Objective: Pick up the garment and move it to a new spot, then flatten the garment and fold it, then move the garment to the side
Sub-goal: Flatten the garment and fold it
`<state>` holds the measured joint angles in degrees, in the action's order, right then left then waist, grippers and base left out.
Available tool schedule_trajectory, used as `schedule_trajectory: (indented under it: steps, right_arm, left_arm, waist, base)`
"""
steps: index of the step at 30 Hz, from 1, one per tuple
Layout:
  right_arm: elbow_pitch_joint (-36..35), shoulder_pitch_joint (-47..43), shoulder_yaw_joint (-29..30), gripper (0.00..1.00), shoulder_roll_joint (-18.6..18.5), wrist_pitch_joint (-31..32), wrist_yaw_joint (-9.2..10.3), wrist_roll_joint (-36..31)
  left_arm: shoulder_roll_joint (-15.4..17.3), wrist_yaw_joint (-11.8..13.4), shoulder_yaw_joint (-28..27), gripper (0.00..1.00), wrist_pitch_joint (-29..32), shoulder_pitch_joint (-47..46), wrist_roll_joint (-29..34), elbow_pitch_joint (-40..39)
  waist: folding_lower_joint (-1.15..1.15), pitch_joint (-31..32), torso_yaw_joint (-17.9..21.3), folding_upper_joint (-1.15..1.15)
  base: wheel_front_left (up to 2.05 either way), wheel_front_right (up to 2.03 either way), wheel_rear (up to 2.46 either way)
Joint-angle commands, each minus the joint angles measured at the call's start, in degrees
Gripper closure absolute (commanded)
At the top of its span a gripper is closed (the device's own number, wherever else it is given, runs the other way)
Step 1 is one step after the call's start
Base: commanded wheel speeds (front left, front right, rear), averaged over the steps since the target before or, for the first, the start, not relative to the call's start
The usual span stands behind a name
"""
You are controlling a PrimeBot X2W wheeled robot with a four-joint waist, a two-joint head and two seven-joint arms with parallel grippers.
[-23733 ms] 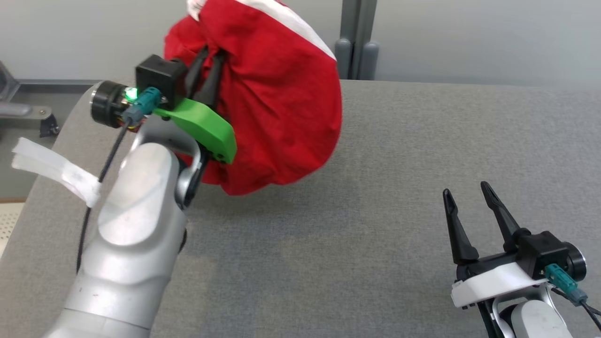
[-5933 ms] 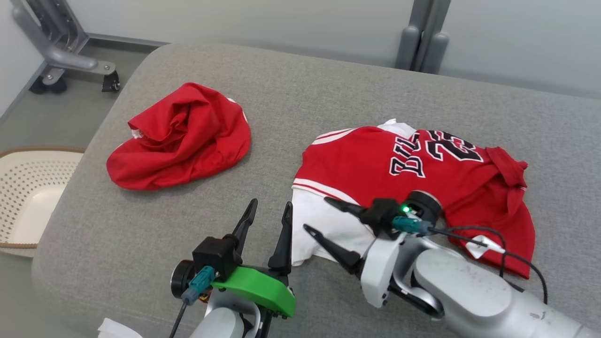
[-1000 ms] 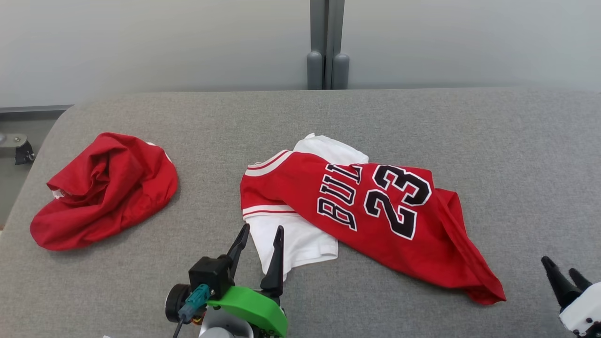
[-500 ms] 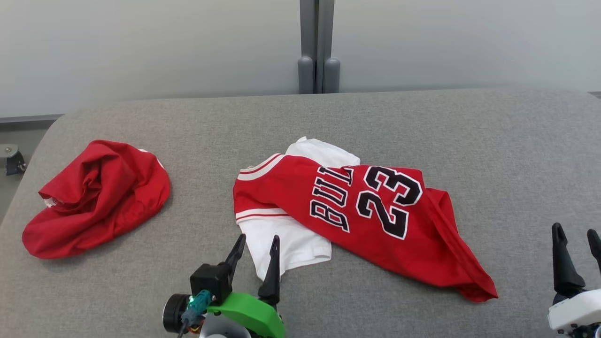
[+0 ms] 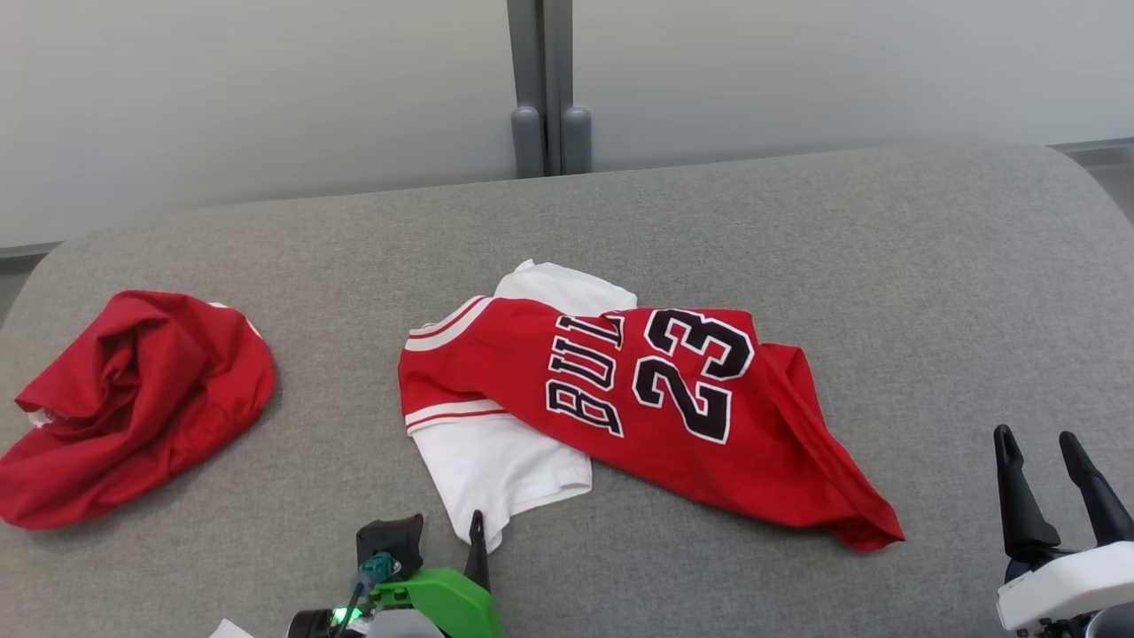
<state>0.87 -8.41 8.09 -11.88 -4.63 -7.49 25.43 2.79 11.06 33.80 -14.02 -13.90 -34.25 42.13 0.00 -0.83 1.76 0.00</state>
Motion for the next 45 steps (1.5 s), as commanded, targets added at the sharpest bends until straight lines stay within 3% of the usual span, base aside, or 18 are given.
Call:
schedule_trajectory:
  steps: [1,5,9,10,11,22,29,34,45]
  right_arm:
    - [0.05,0.23,-0.3,0.0,-0.35,-0.08,0.0,0.13]
    - [0.16,0.51,-0.62,0.0,-0.62,-0.1,0.0,0.37]
    - [0.2,0.37,-0.51,0.0,-0.72,-0.28,0.0,0.49]
    - [0.3,0.13,-0.43,0.0,-0.78,-0.28,0.0,0.45]
    - [0.37,-0.13,-0.42,0.0,-0.82,-0.27,0.0,0.32]
    - [1.92,-5.09,-7.82,0.0,-2.8,-1.29,0.0,-2.22]
    - [6.92,-5.27,-11.65,0.0,-3.79,-2.89,0.01,-5.12]
    - [11.63,-2.53,-12.94,0.0,-2.86,-2.94,0.01,-7.03]
    - [21.29,3.7,-15.16,0.0,-0.54,-3.1,0.01,1.1]
  left_arm:
    - [0.22,0.65,0.74,0.0,0.63,-1.34,-0.76,1.5]
    - [0.23,0.92,2.91,0.0,2.29,-2.93,-2.82,5.44]
    - [0.08,-0.41,5.8,0.0,4.72,-3.26,-4.51,8.09]
    - [0.02,-0.76,6.49,0.45,4.95,-3.28,-5.07,8.45]
    - [-0.01,-0.89,6.84,1.0,4.88,-3.39,-5.51,8.65]
    - [0.26,0.5,4.37,1.0,-1.19,-5.94,-7.25,4.87]
    - [0.3,2.13,-3.99,1.0,-1.2,-2.37,0.17,-6.49]
    - [0.27,1.12,-7.02,1.0,-1.22,0.01,3.47,-11.06]
    - [0.26,0.55,-8.8,1.0,-1.23,1.61,5.64,-15.38]
  waist:
    - [0.0,-0.34,0.97,0.0]
    - [0.0,-0.61,2.11,0.0]
    - [0.0,-0.65,2.7,0.0]
    - [0.0,-0.63,2.76,0.0]
    - [0.0,-0.59,2.77,0.0]
    - [0.0,-0.16,0.96,0.0]
    - [0.0,-0.14,-0.38,0.0]
    - [0.0,-0.48,-1.1,0.0]
    - [0.0,-1.32,-2.89,0.0]
  base:
    - [0.0,0.0,0.0]
    - [0.0,0.0,0.0]
    - [0.0,0.0,0.0]
    - [0.0,0.0,0.0]
    - [0.0,0.0,0.0]
    - [0.0,0.0,0.0]
    - [0.0,0.0,0.0]
    - [0.0,0.0,0.0]
    - [0.0,0.0,0.0]
